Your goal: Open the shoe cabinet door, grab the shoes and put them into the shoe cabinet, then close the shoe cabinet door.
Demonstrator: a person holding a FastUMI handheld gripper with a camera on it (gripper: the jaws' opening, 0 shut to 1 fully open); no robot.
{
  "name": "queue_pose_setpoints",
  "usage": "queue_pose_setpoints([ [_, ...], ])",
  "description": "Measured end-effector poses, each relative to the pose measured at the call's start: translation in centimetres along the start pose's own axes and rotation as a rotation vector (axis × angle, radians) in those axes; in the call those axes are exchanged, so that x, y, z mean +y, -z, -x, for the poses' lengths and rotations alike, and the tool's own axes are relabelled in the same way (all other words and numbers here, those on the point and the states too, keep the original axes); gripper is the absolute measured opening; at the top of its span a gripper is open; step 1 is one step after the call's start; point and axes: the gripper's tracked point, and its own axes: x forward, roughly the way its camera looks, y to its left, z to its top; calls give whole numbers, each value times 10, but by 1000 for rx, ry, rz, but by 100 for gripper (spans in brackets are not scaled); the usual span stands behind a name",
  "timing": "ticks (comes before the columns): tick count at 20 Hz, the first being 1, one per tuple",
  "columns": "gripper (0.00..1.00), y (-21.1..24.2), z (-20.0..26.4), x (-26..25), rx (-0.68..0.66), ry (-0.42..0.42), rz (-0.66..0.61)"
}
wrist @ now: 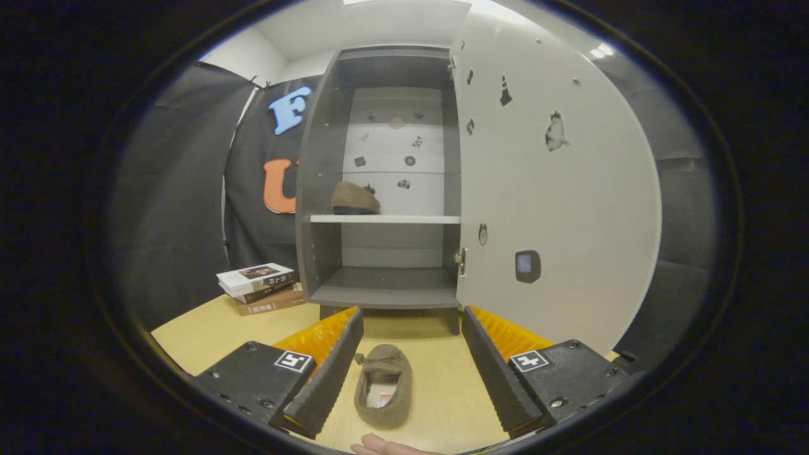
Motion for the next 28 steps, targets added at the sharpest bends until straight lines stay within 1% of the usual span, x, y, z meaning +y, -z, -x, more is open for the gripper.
queue_pose_setpoints([
  [4, 99, 26, -6, 5, 35, -18, 56],
  [6, 99, 32, -10, 4, 29, -14, 78],
  [11, 99, 51, -15, 9, 79, -26, 94],
  [17, 99, 83, -10, 27, 218, -80, 72],
  [19, 93, 94, -7, 32, 285, -70, 39],
  [20, 88, 95, -3, 34, 299, -67, 36],
  [23, 84, 97, -13, 27, 299, -46, 66],
  [24, 74, 100, -13, 26, 318, -35, 57],
  [27, 63, 107, -13, 27, 361, -21, 45],
  [28, 49, 107, -13, 28, 381, -37, 27],
])
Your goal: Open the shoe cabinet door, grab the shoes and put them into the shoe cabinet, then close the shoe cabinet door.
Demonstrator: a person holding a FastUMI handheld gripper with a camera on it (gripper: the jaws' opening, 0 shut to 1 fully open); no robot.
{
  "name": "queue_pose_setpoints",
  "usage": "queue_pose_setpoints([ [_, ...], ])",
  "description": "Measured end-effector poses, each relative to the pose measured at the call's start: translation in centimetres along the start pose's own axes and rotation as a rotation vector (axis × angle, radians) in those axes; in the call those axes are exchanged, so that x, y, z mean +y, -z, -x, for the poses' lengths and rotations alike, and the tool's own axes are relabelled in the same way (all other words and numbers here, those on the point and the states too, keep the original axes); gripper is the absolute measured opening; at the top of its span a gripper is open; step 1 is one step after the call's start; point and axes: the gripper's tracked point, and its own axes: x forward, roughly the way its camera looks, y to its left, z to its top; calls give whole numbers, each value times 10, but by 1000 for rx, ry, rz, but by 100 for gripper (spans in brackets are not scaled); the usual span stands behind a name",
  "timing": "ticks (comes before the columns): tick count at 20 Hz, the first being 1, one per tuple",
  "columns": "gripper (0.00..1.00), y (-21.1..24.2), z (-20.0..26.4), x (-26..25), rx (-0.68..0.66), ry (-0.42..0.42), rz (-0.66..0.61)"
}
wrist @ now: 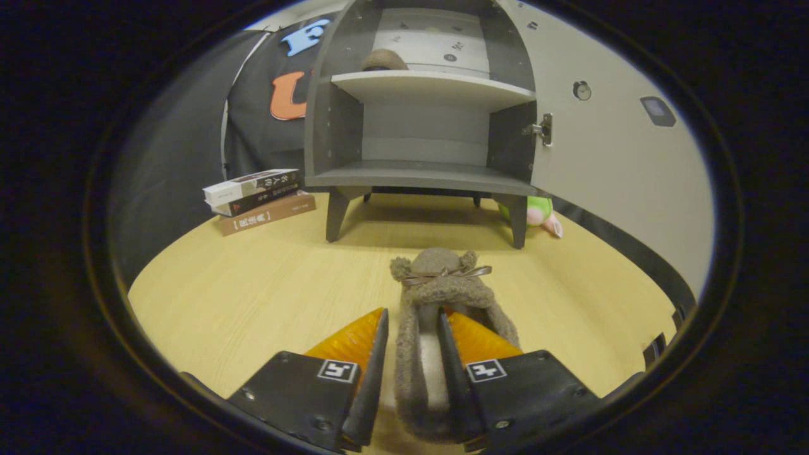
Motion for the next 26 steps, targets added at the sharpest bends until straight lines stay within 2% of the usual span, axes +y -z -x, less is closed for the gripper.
queue_pose_setpoints([
  [1, 39, 7, -1, 8, 30, -45, -19],
  [2, 18, 7, 5, 13, 38, -60, -28],
  [4, 13, 6, 4, 10, 25, -61, -13],
  [14, 11, -9, 13, 7, -52, -71, -7],
  [20, 10, -30, 43, 13, -113, -124, 40],
  [26, 10, -71, 75, 22, -181, -184, 13],
])
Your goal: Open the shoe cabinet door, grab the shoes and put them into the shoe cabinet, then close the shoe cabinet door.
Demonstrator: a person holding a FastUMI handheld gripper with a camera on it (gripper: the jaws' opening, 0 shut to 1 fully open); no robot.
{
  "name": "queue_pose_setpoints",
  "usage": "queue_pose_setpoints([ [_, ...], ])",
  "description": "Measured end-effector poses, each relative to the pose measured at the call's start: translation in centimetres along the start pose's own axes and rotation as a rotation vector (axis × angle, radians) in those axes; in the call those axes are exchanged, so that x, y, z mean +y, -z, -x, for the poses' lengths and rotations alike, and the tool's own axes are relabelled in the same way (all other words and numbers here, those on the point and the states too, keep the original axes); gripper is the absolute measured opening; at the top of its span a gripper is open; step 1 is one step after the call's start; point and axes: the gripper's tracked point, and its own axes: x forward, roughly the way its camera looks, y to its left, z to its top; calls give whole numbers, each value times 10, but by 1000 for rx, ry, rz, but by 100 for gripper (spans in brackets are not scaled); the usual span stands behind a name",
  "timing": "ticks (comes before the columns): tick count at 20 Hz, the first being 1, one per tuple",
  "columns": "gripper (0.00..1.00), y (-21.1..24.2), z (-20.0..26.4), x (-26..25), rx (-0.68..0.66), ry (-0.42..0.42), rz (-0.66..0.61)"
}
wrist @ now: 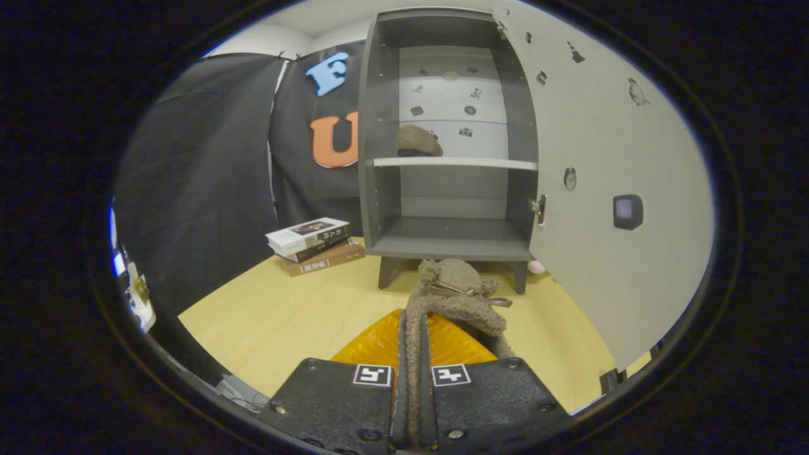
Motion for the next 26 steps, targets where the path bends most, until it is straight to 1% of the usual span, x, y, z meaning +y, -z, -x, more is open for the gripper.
queue_pose_setpoints([
  [9, 10, -80, 28, -4, -171, -32, 106],
  [12, 10, -98, 36, -3, -179, -53, 134],
  [17, 10, -120, 51, -1, -153, -86, 175],
  [20, 10, -127, 54, -5, -125, -72, 192],
  [26, 10, -147, 45, -32, -97, 43, 260],
])
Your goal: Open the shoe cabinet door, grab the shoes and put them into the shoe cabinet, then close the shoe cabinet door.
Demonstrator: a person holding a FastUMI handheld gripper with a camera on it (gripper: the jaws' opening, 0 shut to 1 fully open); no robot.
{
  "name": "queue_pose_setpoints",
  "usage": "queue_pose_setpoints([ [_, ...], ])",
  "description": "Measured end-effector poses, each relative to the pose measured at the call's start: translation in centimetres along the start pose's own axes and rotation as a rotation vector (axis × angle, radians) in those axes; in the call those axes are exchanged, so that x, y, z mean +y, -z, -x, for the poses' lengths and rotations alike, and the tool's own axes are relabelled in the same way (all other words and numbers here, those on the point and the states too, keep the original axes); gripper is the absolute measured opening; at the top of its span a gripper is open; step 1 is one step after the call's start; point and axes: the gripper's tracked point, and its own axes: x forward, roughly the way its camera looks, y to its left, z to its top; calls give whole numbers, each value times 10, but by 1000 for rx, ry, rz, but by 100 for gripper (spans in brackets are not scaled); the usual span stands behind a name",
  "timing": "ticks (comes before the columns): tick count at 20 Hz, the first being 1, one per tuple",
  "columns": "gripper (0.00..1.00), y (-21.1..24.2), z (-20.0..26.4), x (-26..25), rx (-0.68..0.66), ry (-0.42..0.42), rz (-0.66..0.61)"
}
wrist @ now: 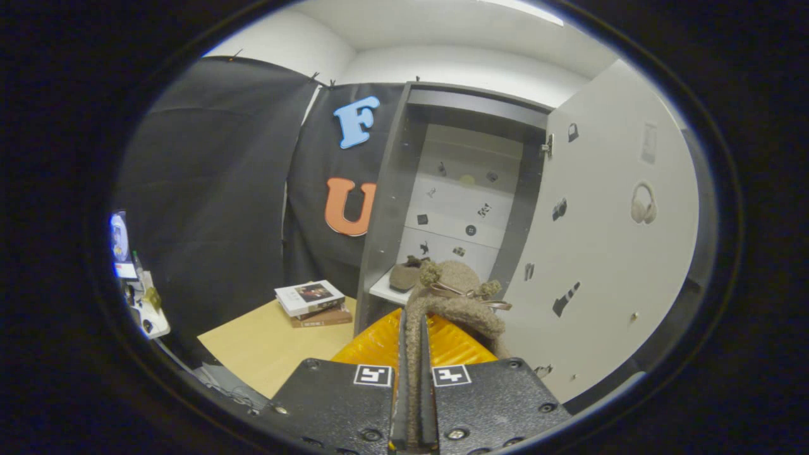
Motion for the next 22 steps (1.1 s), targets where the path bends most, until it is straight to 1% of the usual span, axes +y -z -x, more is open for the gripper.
queue_pose_setpoints([
  [4, 10, 0, -16, -6, 29, 30, -28],
  [10, 10, 10, -40, -20, 126, 73, -15],
  [13, 10, 7, -62, -32, 120, 98, -9],
  [17, 10, 10, -106, -44, 131, 105, -17],
  [20, 11, 16, -150, -54, 149, 115, -23],
  [22, 11, 20, -182, -63, 161, 138, -25],
])
